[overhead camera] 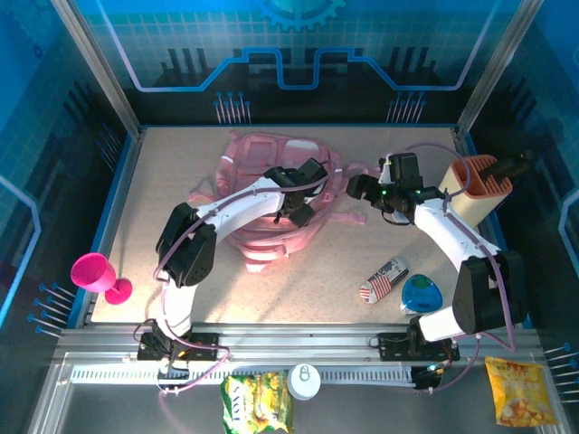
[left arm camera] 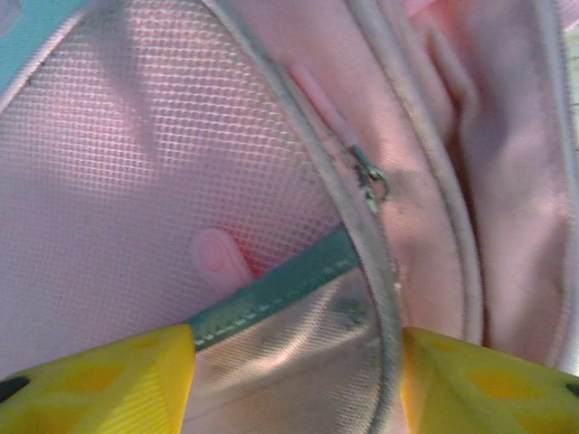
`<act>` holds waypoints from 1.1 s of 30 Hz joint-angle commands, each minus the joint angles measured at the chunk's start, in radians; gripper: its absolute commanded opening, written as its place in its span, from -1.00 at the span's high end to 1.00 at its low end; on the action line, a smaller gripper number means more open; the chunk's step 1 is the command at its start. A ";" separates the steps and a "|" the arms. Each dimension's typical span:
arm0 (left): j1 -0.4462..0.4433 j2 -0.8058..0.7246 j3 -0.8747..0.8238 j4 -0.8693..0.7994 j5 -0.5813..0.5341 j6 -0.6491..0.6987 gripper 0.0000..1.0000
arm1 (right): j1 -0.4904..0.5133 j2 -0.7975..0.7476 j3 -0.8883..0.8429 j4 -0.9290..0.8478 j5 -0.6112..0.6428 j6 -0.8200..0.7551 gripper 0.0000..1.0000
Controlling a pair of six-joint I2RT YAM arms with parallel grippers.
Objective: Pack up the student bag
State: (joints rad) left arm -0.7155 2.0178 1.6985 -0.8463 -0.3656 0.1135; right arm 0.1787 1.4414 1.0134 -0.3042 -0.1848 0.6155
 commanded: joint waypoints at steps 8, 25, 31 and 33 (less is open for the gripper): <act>0.001 0.018 0.007 -0.007 -0.040 0.042 -0.07 | -0.022 0.006 -0.008 0.031 -0.041 0.045 -0.65; 0.012 -0.218 -0.174 0.249 -0.075 0.010 1.00 | 0.001 0.166 0.073 0.181 -0.284 0.087 -0.60; 0.030 -0.327 -0.274 0.368 -0.083 -0.004 1.00 | 0.034 0.324 0.224 0.197 -0.363 0.066 -0.57; 0.047 -0.356 -0.295 0.388 -0.055 -0.025 1.00 | 0.043 0.375 0.269 0.215 -0.381 0.067 -0.58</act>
State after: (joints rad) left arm -0.6930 1.7493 1.4139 -0.5812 -0.4049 0.1280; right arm 0.2028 1.7626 1.2167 -0.1326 -0.4950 0.6918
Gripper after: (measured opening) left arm 0.072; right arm 0.789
